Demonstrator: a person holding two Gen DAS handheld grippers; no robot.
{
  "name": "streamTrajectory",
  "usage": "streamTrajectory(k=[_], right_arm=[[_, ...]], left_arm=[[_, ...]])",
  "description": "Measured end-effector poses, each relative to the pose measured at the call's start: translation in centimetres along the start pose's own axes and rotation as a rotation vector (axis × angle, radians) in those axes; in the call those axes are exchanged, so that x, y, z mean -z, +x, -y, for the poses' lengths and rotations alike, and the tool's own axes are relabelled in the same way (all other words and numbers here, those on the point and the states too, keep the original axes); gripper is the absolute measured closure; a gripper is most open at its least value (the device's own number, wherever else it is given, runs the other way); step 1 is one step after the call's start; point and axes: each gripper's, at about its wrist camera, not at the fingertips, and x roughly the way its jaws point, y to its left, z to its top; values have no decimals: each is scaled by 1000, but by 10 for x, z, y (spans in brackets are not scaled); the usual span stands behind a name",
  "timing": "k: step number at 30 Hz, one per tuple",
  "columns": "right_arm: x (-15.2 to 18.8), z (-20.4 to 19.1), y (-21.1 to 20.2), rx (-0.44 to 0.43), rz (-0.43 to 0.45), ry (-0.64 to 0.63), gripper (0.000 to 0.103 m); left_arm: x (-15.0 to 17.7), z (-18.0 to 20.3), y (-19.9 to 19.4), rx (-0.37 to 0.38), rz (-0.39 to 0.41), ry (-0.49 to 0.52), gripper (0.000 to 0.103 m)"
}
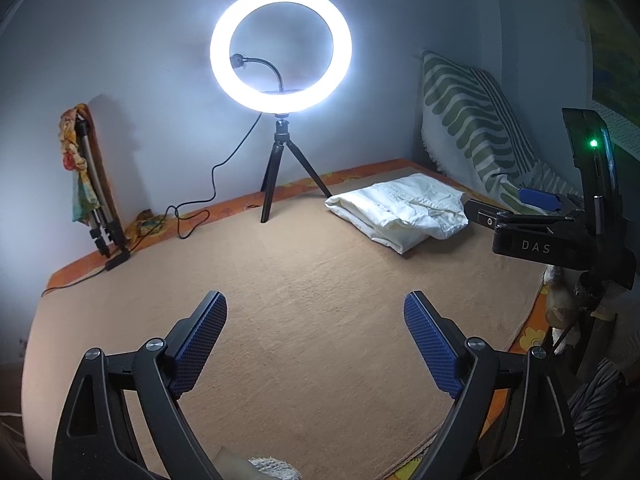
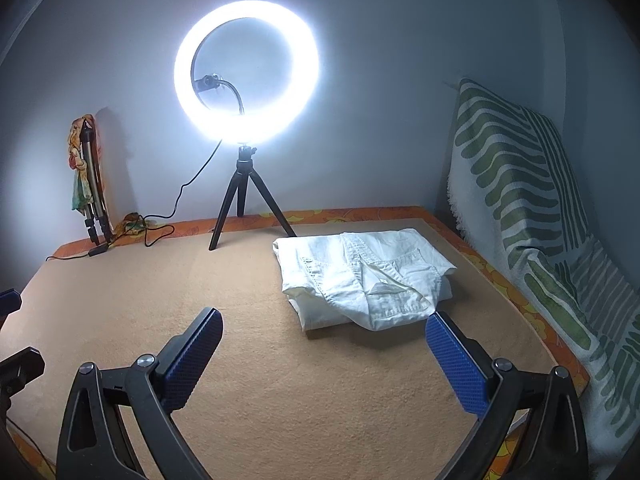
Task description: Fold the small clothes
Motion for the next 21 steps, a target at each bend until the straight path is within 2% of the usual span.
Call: streamTrajectory(k=[14, 21], right_arm=[[1, -2, -2, 4, 3, -4, 0], [0, -2, 1, -4, 0, -6, 0]], left_arm=[[0, -1, -2, -9, 1, -1, 12], [3, 0, -6, -17, 35, 16, 12]])
